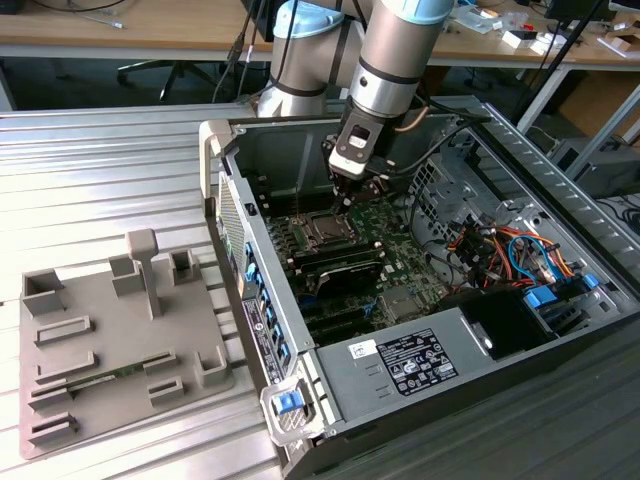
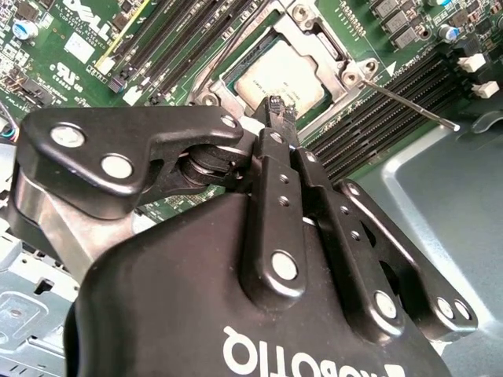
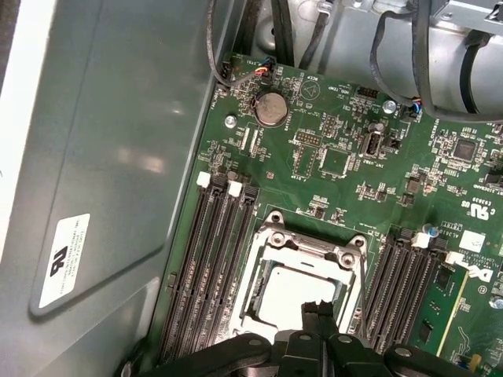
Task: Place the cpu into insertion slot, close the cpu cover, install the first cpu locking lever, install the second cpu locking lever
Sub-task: 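Install the first cpu locking lever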
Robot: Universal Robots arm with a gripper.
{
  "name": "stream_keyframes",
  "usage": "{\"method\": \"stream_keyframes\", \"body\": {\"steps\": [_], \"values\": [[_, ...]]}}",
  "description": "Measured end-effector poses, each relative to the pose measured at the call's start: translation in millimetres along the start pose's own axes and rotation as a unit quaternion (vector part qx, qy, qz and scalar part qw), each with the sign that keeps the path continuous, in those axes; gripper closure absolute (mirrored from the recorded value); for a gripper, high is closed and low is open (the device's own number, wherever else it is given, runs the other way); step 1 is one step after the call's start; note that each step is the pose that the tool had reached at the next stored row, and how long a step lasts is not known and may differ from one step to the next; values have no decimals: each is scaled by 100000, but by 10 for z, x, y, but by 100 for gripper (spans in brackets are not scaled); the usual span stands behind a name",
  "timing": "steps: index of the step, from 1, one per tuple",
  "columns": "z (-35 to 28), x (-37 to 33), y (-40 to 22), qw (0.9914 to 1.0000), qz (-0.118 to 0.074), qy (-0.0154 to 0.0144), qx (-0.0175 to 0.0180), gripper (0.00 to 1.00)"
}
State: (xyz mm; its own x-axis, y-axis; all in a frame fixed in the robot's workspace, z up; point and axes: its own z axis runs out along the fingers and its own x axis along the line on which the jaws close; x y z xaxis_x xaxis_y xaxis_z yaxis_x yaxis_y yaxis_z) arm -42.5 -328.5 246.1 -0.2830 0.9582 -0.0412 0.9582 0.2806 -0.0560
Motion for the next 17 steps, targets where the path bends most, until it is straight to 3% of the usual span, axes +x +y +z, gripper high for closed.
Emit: {"method": "stream_keyframes", "body": {"steps": [17], "values": [[0, 0, 0, 99979, -2038, -116, -85, 89]]}}
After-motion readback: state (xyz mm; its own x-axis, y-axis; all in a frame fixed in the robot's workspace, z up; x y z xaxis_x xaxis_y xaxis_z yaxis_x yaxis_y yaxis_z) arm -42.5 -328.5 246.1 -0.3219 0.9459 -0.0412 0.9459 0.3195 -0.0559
